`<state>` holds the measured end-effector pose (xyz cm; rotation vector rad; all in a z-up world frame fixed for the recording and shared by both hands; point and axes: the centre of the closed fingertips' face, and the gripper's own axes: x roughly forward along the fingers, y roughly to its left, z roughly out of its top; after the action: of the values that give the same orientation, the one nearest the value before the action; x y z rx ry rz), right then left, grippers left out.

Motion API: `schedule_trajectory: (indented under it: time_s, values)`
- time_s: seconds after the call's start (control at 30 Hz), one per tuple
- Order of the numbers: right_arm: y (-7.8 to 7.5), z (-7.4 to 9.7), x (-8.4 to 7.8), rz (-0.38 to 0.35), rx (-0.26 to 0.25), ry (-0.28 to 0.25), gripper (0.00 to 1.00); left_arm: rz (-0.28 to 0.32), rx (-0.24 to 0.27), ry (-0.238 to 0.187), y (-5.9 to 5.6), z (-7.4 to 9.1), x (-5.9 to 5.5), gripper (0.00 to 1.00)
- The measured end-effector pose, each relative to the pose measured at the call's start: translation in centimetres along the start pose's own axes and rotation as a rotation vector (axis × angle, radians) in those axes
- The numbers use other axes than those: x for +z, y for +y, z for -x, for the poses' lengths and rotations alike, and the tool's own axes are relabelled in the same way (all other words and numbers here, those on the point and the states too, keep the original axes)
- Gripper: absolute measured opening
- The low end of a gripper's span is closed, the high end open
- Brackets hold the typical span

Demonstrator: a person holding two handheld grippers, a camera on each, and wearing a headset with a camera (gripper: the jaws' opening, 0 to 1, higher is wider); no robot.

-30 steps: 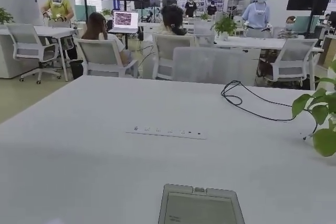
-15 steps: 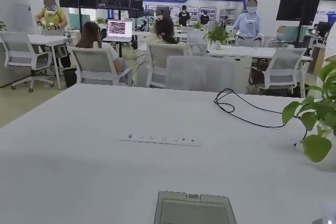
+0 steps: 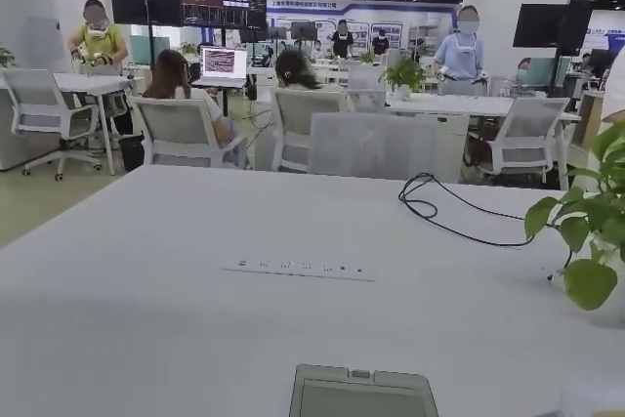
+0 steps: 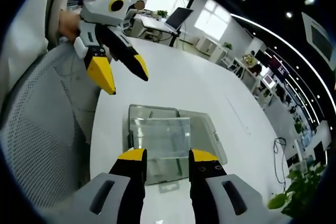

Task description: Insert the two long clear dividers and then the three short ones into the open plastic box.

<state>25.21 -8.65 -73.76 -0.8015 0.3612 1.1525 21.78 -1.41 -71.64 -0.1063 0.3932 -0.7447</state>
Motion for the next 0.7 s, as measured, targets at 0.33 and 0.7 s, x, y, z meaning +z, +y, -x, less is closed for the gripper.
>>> schedule_trajectory:
  time_s: [0.33, 0.7]
  values:
    - [1.8, -1.1, 2.6, -0.007, 0.024, -0.087, 0.32, 0.049, -0.032, -0.025, -0.6, -0.1, 0.2, 0.35]
    - [2.4, -1.3, 4.5, -0.004, 0.034, -0.157, 0.32, 0.114, -0.056, -0.063, -1.0, -0.3, 0.6, 0.20]
